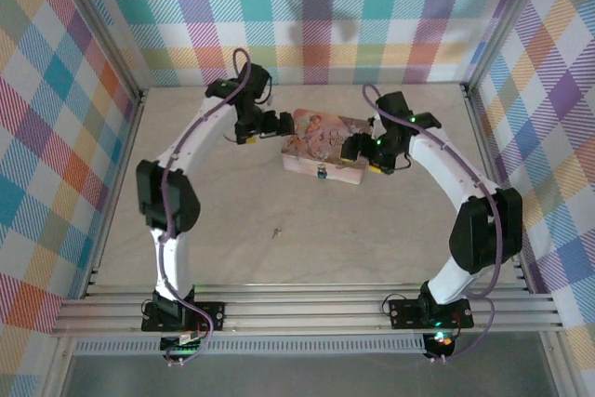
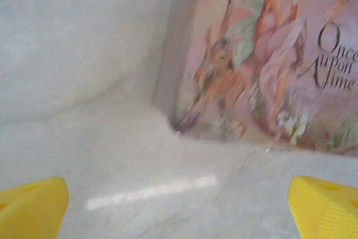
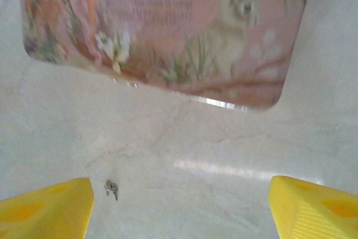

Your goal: Unlock a padlock with a key

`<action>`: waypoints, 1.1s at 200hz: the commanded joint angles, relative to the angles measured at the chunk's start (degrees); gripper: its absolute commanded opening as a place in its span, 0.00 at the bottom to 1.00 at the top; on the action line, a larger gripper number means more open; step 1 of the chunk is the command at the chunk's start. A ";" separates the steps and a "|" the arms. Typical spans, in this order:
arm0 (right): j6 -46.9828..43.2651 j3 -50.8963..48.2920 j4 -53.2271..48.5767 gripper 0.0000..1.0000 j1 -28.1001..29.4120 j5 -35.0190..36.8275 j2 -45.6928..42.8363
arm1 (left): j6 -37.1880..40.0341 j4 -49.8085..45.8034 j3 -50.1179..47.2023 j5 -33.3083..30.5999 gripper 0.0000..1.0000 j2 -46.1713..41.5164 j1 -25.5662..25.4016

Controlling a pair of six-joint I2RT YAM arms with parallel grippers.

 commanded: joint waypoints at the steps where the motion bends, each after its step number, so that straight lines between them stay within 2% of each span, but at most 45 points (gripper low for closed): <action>1: 5.46 -4.79 4.19 0.81 2.74 0.73 -0.85 | 3.25 2.75 -9.50 -2.78 1.00 -6.04 -0.84; 20: 6.44 -5.61 4.43 0.80 5.41 1.25 -0.65 | 2.81 5.35 -17.39 1.18 0.98 -10.40 -0.86; 52: 6.55 -5.22 5.16 0.76 10.01 0.92 1.47 | -1.08 10.74 -31.16 10.00 0.75 -15.84 -1.57; 89: 7.85 -5.55 5.78 0.75 12.93 0.25 3.52 | -6.09 9.05 -39.32 4.31 0.54 -16.69 -9.61; 108: 8.42 -6.51 6.04 0.75 13.30 0.14 3.15 | -7.68 8.79 -41.64 2.16 0.53 -16.29 -13.94; 128: 8.35 -7.75 5.91 0.74 13.32 0.51 2.16 | -8.80 8.87 -43.42 0.25 0.53 -15.63 -15.99; 220: 10.51 -13.58 7.06 0.74 13.41 1.49 -2.42 | -8.22 16.93 -46.67 2.16 0.44 -9.37 -16.20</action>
